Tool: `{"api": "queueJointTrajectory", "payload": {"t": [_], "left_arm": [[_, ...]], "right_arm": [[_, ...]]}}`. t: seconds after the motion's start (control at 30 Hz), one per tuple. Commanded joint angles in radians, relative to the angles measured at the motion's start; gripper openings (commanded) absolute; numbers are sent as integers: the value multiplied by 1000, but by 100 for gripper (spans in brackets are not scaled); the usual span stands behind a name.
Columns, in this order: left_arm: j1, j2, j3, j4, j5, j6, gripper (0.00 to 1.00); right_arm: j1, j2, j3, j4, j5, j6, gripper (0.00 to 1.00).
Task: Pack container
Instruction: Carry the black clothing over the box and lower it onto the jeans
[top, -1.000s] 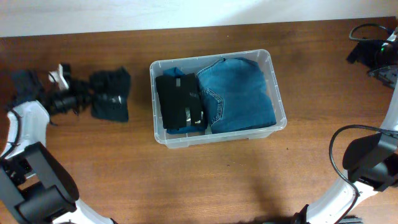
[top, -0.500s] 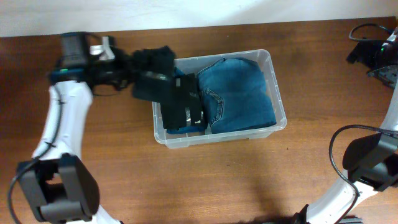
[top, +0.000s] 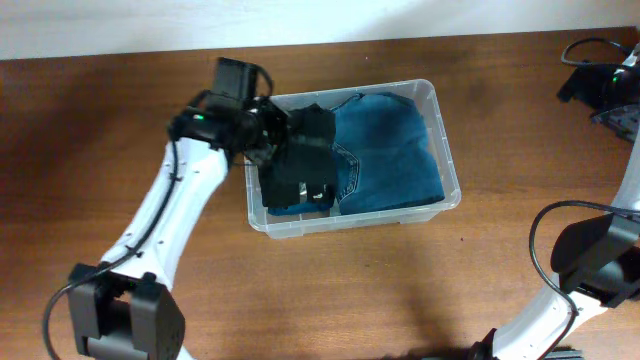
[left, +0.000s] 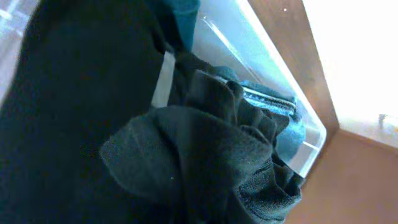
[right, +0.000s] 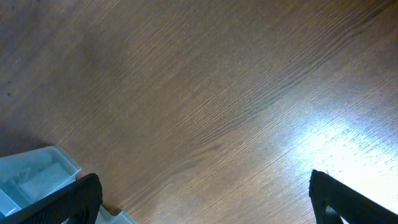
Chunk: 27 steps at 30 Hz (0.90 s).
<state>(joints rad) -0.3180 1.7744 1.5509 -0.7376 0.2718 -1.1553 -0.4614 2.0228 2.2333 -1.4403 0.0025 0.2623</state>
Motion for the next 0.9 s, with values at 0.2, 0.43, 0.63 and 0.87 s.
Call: {"api": "queueJointTrajectory", "payload": {"t": [0.2,0.43,0.63,0.87], "left_arm": [[-55,-29,26,127,-131,-48,1],[-124,-2,25,232,-167,-48,1],[-206,58,25,349,-169,-49,1],[-272,123,25,362,-201,-58,2]], "right_arm": [[-4,0,-3,0,5,8,99],[-4,0,-3,0,5,8,99],[-4,0,-3,0,5,8,99],[-4,0,-3,0,5,8,98]]}}
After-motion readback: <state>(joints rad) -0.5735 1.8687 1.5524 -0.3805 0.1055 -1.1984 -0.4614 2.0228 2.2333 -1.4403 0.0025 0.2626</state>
